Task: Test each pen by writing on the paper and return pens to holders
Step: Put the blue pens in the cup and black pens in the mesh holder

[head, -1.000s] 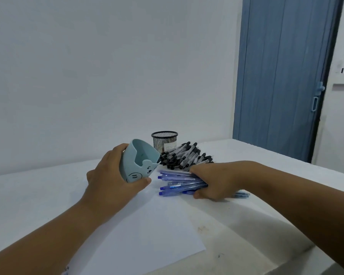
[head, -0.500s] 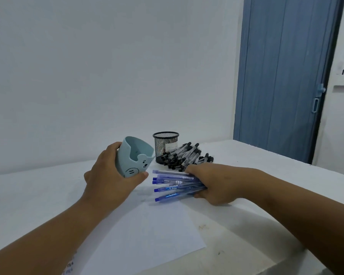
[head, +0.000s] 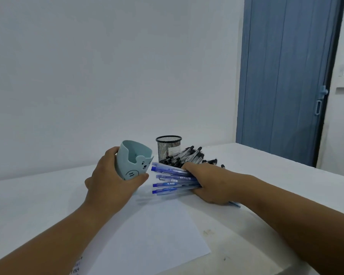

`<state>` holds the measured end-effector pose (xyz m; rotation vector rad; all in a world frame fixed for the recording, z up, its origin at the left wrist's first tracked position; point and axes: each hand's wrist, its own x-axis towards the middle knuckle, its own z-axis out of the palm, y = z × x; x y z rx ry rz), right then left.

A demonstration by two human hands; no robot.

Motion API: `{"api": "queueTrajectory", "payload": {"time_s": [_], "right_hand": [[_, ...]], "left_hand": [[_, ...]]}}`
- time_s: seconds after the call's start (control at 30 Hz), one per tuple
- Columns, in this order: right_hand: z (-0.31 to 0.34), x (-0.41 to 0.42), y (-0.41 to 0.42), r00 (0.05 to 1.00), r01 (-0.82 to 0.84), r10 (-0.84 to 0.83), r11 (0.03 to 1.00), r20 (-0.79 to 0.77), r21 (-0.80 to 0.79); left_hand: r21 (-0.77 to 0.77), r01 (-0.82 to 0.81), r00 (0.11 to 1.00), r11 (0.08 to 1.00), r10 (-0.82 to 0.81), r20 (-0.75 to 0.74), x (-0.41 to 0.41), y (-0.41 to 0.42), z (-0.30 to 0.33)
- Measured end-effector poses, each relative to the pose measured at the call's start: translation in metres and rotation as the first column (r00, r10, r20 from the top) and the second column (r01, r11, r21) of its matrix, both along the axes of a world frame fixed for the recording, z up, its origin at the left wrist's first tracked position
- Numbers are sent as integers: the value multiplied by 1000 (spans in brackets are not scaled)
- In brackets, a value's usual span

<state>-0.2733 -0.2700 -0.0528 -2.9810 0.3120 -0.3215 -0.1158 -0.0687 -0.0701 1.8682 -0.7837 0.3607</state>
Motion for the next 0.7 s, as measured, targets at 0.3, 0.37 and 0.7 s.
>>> {"api": "queueTrajectory", "payload": {"time_s": [0.3,0.37,0.7], "right_hand": [[21,24,-12,898,-5,-167,922,408,388],[30,33,-10,840,-79,-216,859,497,507],[97,87,43,408,-539,-461,575,788,616]], "left_hand": [[-45,-6,998,999,3,-64,6,1,-1],[-20,-20,999,1000,19,-31,7,1,-2],[68,32,996,997,-37,80,1,1,-1]]}}
